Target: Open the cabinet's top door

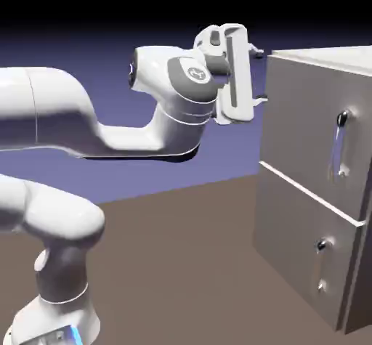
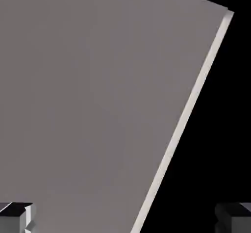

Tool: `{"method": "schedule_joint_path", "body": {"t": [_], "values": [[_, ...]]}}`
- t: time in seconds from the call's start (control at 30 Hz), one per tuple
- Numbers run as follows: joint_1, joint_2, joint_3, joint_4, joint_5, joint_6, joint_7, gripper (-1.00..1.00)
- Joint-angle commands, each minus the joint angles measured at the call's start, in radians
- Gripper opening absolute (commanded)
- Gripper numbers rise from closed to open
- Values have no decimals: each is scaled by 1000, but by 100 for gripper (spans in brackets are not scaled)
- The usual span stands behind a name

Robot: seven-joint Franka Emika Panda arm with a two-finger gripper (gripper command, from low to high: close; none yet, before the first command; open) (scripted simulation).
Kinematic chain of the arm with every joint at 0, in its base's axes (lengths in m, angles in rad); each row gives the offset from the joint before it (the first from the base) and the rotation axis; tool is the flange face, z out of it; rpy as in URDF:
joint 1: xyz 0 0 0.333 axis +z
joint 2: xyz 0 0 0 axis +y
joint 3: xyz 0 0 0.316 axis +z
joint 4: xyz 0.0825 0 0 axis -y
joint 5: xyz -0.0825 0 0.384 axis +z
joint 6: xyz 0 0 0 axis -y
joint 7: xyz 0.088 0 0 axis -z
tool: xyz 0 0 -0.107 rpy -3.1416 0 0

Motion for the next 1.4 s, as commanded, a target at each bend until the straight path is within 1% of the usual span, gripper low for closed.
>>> {"method": "schedule_joint_path", "body": {"t": [0.0, 0.73, 0.8, 0.97, 1.0, 1.03, 1.17, 1.37], "values": [[16, -10, -20, 9, -44, 0, -20, 100], [359, -222, -455, 205, -1000, -3, -462, 100], [364, -225, -461, 208, -1014, -4, -469, 100], [527, -201, -520, 336, -1018, -30, -473, 100], [527, -201, -520, 336, -1018, -30, -473, -100], [527, -201, -520, 336, -1018, -30, -473, -100], [395, -165, -454, 191, -1018, -146, -408, -100], [178, -48, -314, 8, -1020, -280, -231, -100]]}}
